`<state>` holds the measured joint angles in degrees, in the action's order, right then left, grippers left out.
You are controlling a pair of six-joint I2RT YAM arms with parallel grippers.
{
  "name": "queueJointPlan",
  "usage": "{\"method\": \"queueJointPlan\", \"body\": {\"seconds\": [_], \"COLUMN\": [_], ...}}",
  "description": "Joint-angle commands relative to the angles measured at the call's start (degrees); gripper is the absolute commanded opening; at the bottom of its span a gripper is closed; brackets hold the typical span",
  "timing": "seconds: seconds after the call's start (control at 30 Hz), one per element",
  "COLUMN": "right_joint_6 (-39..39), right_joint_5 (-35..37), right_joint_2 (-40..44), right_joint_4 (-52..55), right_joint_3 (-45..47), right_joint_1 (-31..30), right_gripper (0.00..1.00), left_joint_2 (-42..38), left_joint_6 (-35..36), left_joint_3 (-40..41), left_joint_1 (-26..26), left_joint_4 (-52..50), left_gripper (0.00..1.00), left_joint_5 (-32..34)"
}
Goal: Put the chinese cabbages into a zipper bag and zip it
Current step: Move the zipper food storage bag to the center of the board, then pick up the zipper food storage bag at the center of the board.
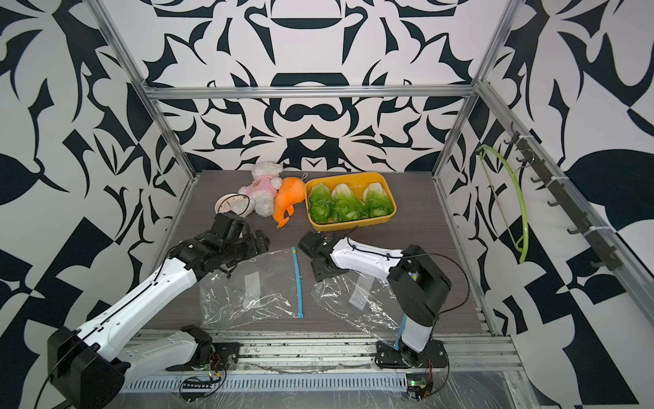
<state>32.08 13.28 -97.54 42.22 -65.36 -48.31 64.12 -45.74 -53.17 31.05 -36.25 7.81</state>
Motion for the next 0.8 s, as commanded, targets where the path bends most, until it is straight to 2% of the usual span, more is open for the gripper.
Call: {"method": "queueJointPlan", "body": {"seconds": [0.0,0.1,0.2,0.37,0.43,0.53,0.77], "right_joint_6": [-4.11,-5.00,-3.33,3.78,7.50,12.91,17.87], "right_joint_5": [3.60,2.54,-1.55,-15.28,-19.20,-24.68,-28.61], "right_joint_2": [4.64,6.86,8.97,11.14,10.72,8.93,2.57], "right_joint_4": [1.05,1.24,0.58,-7.25,-11.51,-19.66,-30.08], "right_joint_3": [1.20,0.09,-2.01,-1.25,0.24,4.00,7.39], "right_joint_1": [1.45,1.44,1.10,-0.14,-0.92,-1.66,-2.40], "right_gripper": [0.68,0.69,0.70,0.69,0.67,0.64,0.58], "left_joint_2": [-0.71,-1.09,-1.31,0.55,1.69,3.01,8.13], "left_joint_6": [-1.35,-2.06,-3.18,-3.48,-3.40,-3.14,-2.56], "left_joint_3": [2.43,3.50,5.28,7.56,8.07,9.97,12.01], "left_joint_1": [0.15,0.15,0.07,-0.72,-1.23,-2.24,-4.56], "left_joint_4": [-1.38,-1.04,-0.07,3.87,4.55,8.19,14.00], "left_gripper": [0.99,0.99,0.95,0.86,0.86,0.80,0.71], "left_joint_5": [-0.93,-2.13,-2.64,-6.04,-6.80,-7.34,-9.99]}}
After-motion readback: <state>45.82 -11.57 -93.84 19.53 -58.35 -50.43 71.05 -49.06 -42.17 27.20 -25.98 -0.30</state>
